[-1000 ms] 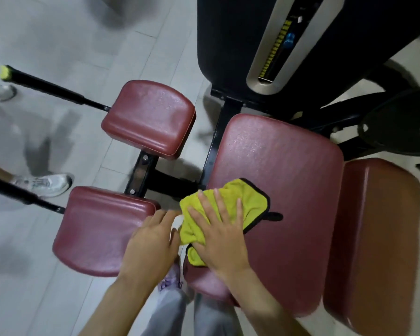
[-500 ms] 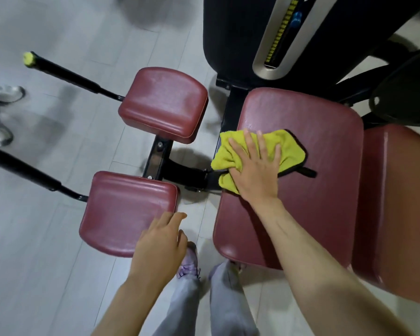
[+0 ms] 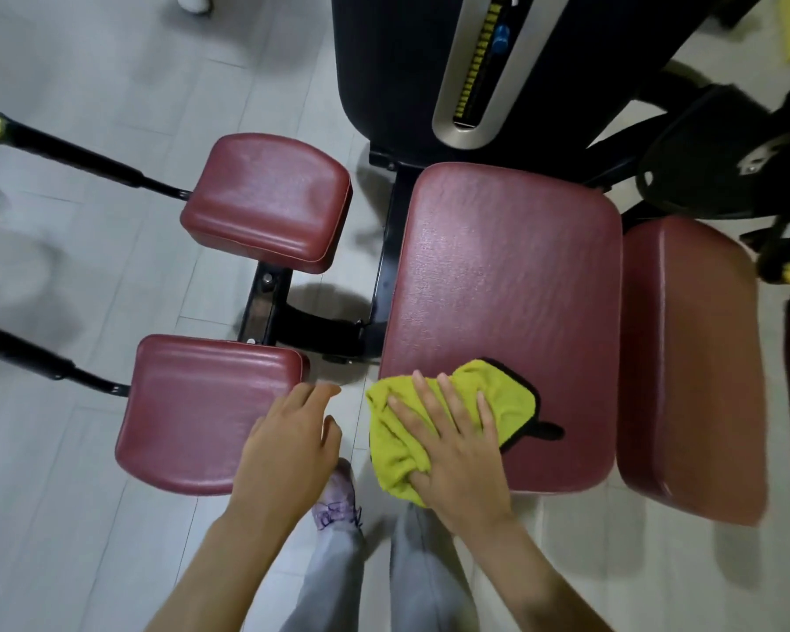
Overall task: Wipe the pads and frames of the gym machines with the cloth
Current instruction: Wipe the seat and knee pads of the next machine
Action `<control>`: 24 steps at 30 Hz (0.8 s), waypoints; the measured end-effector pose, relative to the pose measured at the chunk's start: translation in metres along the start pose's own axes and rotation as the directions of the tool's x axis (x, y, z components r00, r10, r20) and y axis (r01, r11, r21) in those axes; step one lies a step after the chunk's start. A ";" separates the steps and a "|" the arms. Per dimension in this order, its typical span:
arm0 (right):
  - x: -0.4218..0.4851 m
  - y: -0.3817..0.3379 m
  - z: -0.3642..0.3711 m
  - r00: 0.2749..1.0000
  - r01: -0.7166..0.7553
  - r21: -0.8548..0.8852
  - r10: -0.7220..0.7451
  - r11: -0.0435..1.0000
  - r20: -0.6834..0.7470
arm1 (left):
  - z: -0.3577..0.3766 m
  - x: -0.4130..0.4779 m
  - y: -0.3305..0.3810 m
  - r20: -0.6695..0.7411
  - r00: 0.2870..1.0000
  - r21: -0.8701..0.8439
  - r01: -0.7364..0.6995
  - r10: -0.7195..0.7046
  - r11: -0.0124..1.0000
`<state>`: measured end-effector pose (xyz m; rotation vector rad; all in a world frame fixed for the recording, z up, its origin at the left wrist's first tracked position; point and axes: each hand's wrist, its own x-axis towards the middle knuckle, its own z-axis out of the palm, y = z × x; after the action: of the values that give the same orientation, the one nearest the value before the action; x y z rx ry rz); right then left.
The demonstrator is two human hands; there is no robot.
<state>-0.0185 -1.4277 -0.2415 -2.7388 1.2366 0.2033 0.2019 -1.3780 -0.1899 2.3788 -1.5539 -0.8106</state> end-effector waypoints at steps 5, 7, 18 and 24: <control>0.107 0.029 -0.011 0.957 -0.280 0.072 0.284 0.957 -0.064 | 0.012 -0.002 0.001 0.032 0.999 0.022 -0.027 0.026 0.999; 0.128 0.037 -0.015 0.943 -0.322 0.082 0.327 0.943 -0.061 | 0.016 -0.001 0.002 0.041 0.999 0.034 -0.030 0.029 0.999; -0.065 0.012 0.004 0.972 -0.231 0.006 0.231 0.973 0.046 | 0.027 0.019 0.036 0.054 0.994 -0.013 -0.099 0.099 0.995; -0.032 0.030 -0.005 0.954 -0.300 0.026 0.300 0.954 0.011 | 0.034 0.024 0.050 0.045 0.993 -0.029 -0.109 0.110 0.994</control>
<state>-0.0612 -1.4245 -0.2331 -2.5112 1.6368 0.2230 0.1517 -1.4167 -0.2044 2.2492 -1.6650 -0.8630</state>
